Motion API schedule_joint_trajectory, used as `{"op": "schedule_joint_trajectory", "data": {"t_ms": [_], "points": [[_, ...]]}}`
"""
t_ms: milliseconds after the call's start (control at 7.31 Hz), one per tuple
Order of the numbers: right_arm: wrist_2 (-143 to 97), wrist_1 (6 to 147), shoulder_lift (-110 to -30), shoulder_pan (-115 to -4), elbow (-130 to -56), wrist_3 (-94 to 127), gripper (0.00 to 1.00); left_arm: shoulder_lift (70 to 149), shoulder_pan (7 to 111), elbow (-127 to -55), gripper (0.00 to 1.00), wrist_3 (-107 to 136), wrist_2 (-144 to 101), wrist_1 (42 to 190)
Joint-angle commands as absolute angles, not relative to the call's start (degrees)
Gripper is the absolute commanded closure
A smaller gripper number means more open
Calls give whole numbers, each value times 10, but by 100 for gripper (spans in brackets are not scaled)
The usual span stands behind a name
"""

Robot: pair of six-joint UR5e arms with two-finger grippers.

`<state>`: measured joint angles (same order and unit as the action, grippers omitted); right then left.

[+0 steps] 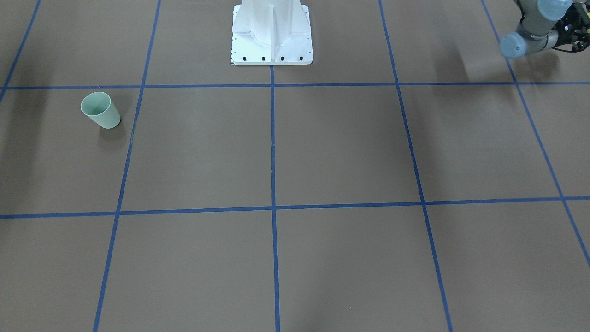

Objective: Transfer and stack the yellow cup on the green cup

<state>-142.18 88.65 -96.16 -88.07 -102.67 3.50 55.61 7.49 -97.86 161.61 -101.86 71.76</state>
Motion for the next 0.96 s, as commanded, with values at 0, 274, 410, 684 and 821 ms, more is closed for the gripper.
{"op": "schedule_joint_trajectory", "data": {"t_ms": [0,274,410,684,821], "points": [[-1421,887,-951,-881,-1028,36,0,495,110,-1023,92,1521,-967,742],[-1420,888,-937,-878,-1027,60,0,537,341,-1032,92,1308,-792,751],[-1419,887,-933,-873,-1027,68,0,629,506,-1031,92,1153,-693,757],[-1419,889,-911,-870,-1015,90,0,772,648,-1024,92,934,-619,760],[-1419,889,-901,-869,-1009,92,0,835,684,-1020,94,858,-617,768]]}}
